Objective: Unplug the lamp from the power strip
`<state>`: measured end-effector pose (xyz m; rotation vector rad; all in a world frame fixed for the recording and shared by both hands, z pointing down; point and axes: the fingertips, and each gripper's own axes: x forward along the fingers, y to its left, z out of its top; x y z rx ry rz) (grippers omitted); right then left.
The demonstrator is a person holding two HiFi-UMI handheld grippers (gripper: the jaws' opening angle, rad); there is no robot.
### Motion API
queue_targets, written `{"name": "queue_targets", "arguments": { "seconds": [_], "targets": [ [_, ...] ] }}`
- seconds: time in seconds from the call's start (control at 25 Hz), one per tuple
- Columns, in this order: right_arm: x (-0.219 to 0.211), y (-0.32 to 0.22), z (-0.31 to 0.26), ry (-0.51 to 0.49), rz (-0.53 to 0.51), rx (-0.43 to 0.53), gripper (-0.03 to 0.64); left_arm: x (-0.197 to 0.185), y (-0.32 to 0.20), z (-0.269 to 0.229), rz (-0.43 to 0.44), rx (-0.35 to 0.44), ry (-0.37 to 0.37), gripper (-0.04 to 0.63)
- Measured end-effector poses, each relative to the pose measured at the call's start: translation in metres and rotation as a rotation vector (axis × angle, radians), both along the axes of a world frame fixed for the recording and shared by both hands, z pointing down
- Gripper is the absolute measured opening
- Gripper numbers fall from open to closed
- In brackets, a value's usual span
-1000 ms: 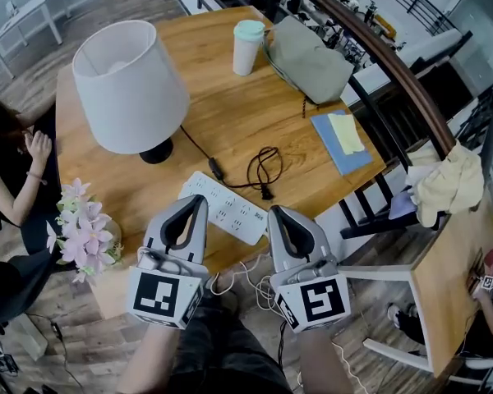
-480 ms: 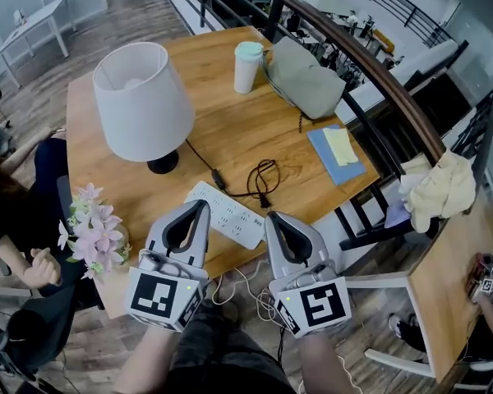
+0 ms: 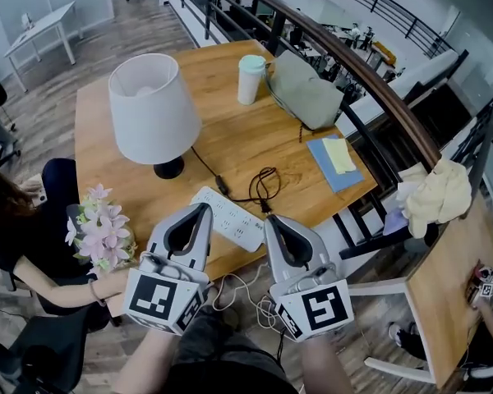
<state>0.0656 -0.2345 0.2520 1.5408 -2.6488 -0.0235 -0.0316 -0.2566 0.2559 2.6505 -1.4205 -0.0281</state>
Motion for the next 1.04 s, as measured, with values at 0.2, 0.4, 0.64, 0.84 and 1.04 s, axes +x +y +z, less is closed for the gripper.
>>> {"name": "queue_targets", "arguments": {
  "seconds": [0.2, 0.4, 0.64, 0.84, 1.04],
  "targets": [
    [-0.005, 0.007, -0.004, -0.007, -0.005, 0.01, 0.008, -0.004, 0.007, -0.003, -0.01, 0.009, 0.005, -0.005],
    [-0.005, 0.016, -0.009, -0.025, -0.006, 0.016, 0.008, -0.009, 0.014, -0.008, -0.015, 0.016, 0.017, -0.005],
    [-0.007, 0.026, -0.013, -0.04, -0.01, 0.023, 0.008, -0.01, 0.024, -0.011, -0.015, 0.022, 0.017, -0.005],
    [-0.01, 0.035, -0.018, -0.051, -0.019, 0.029, 0.008, -0.012, 0.033, -0.017, -0.017, 0.031, 0.016, -0.005],
    [-0.009, 0.041, -0.02, -0.056, -0.022, 0.033, 0.008, -0.011, 0.038, -0.017, -0.017, 0.033, 0.019, -0.005]
  ]
}}
